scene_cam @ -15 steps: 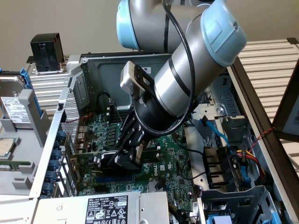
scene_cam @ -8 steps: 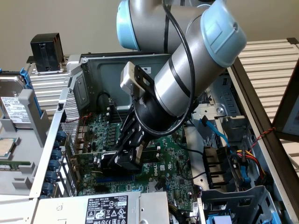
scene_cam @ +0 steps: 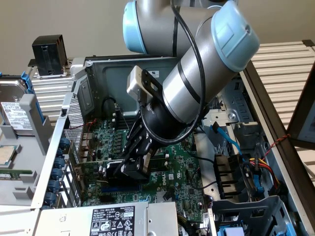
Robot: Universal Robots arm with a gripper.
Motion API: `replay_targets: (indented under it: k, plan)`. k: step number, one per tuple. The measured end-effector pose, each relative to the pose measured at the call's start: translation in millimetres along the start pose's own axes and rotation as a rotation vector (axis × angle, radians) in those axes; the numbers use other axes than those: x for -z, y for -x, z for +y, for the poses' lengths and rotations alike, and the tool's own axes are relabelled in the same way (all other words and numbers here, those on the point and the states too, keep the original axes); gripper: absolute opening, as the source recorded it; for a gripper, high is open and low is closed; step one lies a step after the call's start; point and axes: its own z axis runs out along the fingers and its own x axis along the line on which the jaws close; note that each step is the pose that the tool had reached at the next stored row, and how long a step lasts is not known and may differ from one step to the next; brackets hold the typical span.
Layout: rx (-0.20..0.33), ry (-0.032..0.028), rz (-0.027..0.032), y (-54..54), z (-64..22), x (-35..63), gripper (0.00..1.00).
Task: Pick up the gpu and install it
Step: 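Insert the gpu into the slot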
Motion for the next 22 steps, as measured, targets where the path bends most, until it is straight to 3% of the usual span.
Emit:
replay_targets:
  k: [22]
  plan:
    - [0.002,0.0001,0.0018,-0.1,1.0,-1.0,0.27]
